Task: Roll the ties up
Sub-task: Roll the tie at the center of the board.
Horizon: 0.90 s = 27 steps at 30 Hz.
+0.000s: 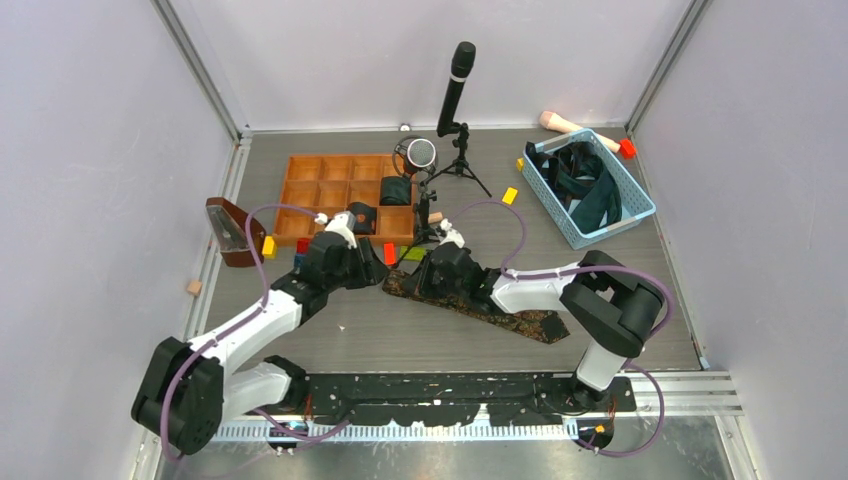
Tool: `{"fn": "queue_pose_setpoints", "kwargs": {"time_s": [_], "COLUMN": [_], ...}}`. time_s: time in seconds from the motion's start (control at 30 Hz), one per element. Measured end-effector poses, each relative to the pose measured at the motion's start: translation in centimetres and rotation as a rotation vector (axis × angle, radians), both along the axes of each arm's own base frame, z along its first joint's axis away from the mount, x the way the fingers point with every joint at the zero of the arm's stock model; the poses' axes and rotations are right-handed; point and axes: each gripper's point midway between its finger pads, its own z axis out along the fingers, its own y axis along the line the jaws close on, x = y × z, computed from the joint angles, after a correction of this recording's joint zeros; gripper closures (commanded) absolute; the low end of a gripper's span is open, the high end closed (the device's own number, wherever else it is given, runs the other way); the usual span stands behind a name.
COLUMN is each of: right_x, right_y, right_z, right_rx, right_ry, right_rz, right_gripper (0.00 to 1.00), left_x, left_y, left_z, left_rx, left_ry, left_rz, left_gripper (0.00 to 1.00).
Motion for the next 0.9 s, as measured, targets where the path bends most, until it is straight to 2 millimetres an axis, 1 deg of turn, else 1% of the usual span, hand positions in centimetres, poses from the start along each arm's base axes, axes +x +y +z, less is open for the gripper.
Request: {"fn": "queue_pose_setpoints", "kwargs": {"time_s": [0.13,0.27,0.5,0.7,0.9], "right_x": [0.0,0.0,0.0,0.0,0.1], "right_y": [-0.1,-0.3,-0.9,-1.0,-1.1], "right_z": [-0.2,-0.5,-1.1,-1.2,-1.3], "right_rx": [-0.004,-0.021,-0.056,-0.065,-0.068], "right_ry": [0.007,0.015,0.026,0.028,0.027], "right_rz": [-0.004,-0.013,-0.03,-0.034,-0.037], "right_gripper": [1.0,1.0,1.0,1.0,1.0], "left_x": [0.0,0.1,-0.1,-0.4,-0.6], "left_y": [-0.4,-0.8,-1.9,-2.6,-2.9], "left_z": [-0.7,-0.9,-1.2,-2.5,-4.3], "left_rx": [-0.003,-0.013,-0.039,-0.04,-0.033], "left_ry": [0.016,0.021,0.026,0.056,0.1], "left_rz": [-0.015,-0.036,-0.092,-0.145,-0.165], "left_gripper": [0.47,0.42,0.36,0.32,0.31]}}
